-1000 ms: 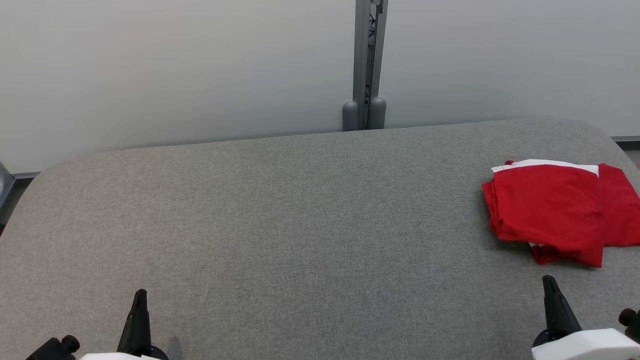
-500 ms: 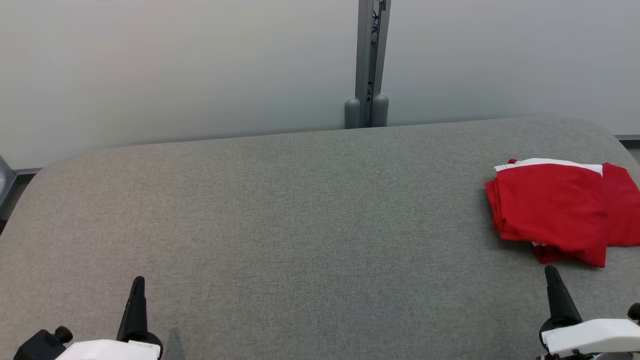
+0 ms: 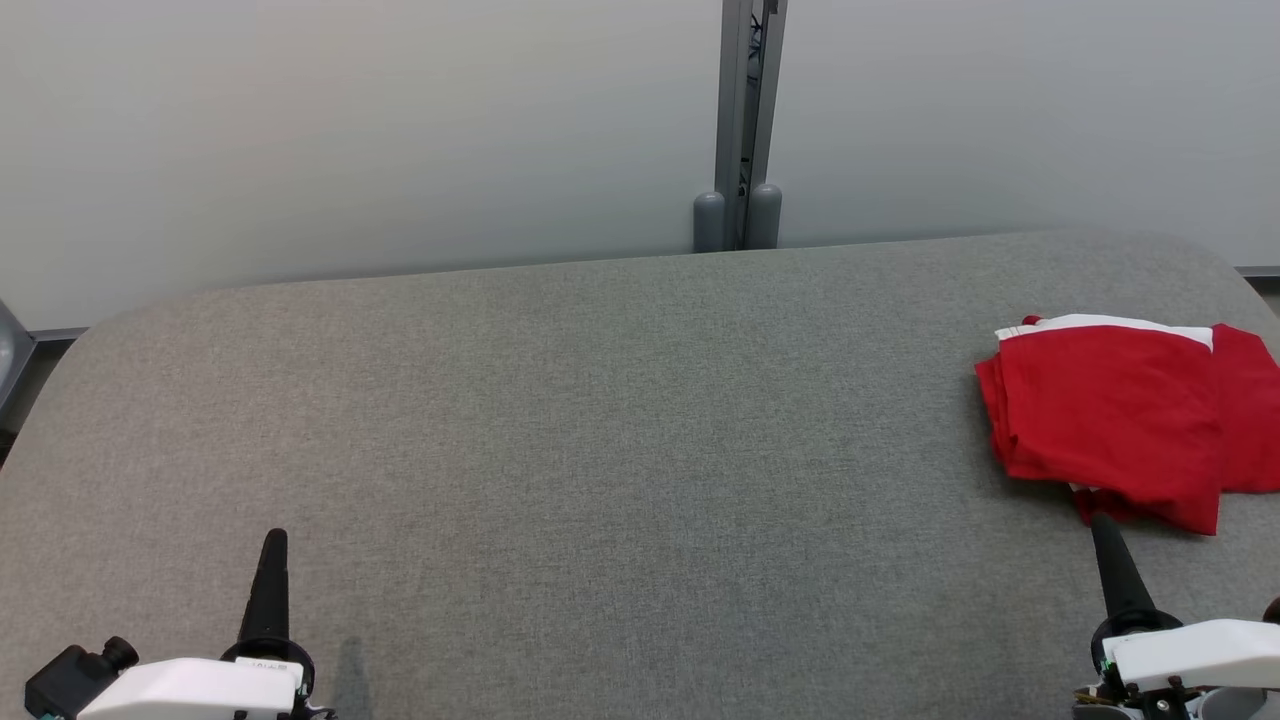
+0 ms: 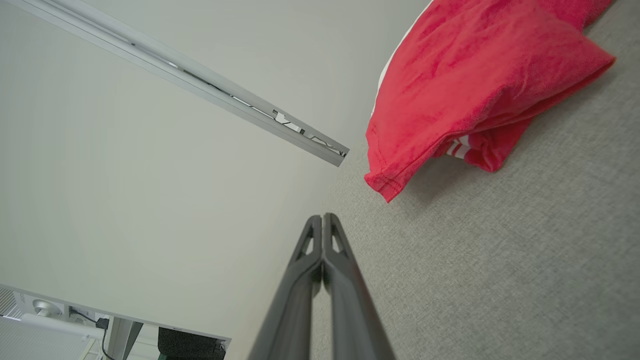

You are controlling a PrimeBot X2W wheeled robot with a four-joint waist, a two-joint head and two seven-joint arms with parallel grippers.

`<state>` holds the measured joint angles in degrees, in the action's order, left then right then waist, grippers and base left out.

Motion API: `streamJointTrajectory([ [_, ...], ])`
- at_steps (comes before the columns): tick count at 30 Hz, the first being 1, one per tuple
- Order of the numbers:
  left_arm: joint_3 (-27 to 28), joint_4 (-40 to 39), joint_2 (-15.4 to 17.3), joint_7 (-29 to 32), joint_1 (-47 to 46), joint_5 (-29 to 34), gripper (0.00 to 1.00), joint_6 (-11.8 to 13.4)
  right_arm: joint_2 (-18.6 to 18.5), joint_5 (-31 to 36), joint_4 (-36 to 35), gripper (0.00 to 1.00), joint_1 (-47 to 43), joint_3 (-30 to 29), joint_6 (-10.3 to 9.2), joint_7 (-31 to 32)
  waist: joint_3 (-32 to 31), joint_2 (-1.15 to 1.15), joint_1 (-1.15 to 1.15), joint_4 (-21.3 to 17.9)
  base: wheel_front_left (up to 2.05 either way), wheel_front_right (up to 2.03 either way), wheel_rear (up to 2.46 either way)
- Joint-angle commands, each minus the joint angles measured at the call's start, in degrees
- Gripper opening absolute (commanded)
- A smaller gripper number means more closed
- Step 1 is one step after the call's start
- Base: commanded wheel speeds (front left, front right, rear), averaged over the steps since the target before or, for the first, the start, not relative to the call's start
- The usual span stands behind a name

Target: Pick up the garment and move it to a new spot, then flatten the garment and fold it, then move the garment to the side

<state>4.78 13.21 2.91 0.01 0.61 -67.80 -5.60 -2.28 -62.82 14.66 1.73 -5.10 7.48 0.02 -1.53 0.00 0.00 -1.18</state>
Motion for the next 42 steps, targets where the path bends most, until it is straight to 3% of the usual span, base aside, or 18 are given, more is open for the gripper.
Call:
streamJointTrajectory([
  [1, 0.4, -0.3, 0.3, 0.4, -1.8, -1.3, 0.0, -0.4, -0.6, -1.7, -0.6, 0.0, 1.1, -0.3, 0.02, 0.4, 0.0, 0.0, 0.0, 0.0, 0.0, 0.0, 0.0],
  [42, 1.6, 0.6, 0.1, 5.4, -6.3, -19.7, 0.0, -1.7, -0.8, -23.6, -0.7, 0.0, 4.0, -1.2, 0.03, 5.3, 1.3, 0.0, 0.0, 0.9, 0.0, 0.0, 0.0],
])
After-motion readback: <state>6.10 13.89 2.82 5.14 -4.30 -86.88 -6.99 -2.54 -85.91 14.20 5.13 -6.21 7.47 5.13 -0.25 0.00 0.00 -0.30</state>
